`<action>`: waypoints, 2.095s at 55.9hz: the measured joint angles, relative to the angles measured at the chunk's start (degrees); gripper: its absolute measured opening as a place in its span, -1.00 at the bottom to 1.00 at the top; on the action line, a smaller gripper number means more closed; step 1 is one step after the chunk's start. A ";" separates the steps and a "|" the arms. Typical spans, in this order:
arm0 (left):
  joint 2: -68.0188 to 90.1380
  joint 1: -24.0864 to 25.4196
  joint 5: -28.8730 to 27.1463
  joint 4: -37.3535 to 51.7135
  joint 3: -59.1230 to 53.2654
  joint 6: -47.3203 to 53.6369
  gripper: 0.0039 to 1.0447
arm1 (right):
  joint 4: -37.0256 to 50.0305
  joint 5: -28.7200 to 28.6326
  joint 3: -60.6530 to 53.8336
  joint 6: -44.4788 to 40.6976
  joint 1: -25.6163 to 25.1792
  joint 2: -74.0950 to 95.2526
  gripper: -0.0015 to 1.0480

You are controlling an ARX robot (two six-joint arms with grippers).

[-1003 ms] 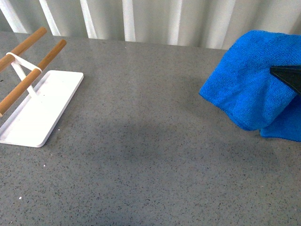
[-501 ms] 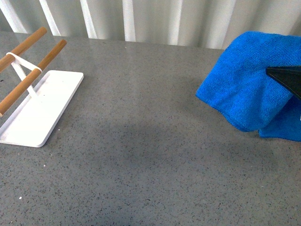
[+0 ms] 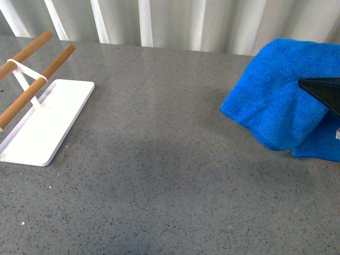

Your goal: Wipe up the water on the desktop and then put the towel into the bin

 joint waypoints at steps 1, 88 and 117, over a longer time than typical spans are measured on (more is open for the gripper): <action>-0.42 0.00 0.00 -0.42 0.00 0.00 -0.93 | 0.00 0.00 0.00 0.00 0.07 0.00 -0.93; -11.52 0.00 0.00 -11.91 0.00 0.11 0.88 | -30.42 18.82 35.98 13.62 -2.27 36.00 -0.93; -11.54 0.00 0.00 -11.91 0.00 0.13 0.88 | -45.38 19.32 68.15 13.07 14.62 48.13 -0.93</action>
